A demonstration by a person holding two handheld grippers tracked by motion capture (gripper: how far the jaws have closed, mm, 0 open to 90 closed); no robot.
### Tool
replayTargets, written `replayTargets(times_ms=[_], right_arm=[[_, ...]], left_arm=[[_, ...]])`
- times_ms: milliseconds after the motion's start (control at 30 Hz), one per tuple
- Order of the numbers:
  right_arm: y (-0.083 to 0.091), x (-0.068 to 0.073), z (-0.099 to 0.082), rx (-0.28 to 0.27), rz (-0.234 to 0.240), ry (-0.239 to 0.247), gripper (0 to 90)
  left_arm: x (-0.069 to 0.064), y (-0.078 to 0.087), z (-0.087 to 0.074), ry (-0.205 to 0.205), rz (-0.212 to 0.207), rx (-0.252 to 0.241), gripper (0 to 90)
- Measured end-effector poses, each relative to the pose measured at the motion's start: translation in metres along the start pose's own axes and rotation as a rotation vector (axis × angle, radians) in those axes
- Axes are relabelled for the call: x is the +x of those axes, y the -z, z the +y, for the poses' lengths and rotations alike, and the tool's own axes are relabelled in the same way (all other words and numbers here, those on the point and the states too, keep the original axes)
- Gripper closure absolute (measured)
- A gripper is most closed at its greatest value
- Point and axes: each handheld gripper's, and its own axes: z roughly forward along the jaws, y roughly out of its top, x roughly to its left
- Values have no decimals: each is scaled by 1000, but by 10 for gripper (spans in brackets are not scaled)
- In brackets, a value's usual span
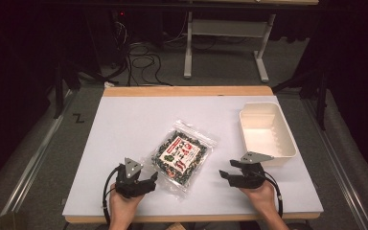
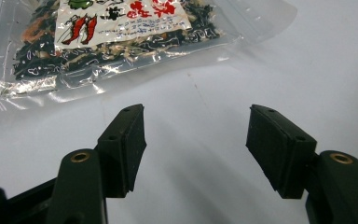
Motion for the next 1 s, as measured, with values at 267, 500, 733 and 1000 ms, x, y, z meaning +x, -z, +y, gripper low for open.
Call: replayTargets(times_ms=[267,500,733,1000], right_arm=[[2,0,-2,-46,-12,-16,375],[2,0,-3,-47,-23,2,367],[5,-2,-4,-53,-36,11,365],[4,-4,-4,-48,-38,8,358]], left_arm=[[-2,-6,12,38,-6,5,221],[3,-17,24,94,-9,-2,155],[7,-29,32,133,19,10,126],[11,-39,32,167,26,49,123]])
